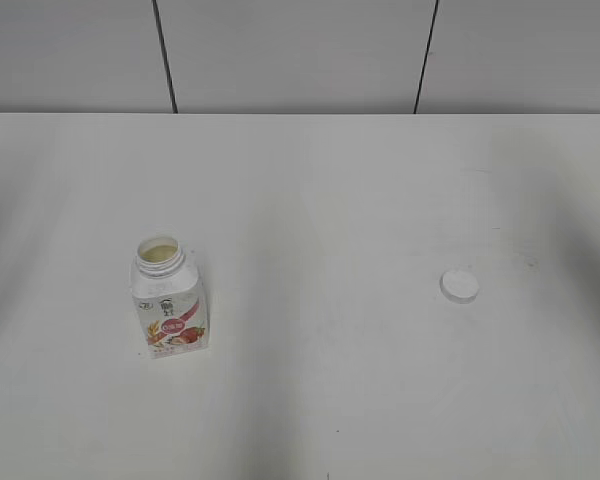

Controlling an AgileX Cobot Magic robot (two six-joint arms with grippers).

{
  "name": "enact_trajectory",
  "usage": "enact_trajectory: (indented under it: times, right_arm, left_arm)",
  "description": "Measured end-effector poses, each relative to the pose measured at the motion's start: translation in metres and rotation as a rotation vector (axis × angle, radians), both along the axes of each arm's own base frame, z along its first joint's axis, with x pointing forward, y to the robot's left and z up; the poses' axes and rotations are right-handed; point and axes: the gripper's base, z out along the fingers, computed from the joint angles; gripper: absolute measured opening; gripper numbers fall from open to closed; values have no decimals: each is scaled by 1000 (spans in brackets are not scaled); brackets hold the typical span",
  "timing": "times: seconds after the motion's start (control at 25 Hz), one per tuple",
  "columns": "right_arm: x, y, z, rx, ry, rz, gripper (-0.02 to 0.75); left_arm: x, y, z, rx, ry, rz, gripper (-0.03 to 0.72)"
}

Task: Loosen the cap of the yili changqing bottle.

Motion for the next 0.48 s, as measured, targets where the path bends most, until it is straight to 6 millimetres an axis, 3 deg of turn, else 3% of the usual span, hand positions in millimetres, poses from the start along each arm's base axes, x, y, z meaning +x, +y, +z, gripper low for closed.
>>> enact_trajectory:
  times: [0.48]
  right_arm:
    - [-65, 3, -17, 15, -39, 1, 567]
  left_arm:
    - [-81, -12, -29, -29, -54, 1, 565]
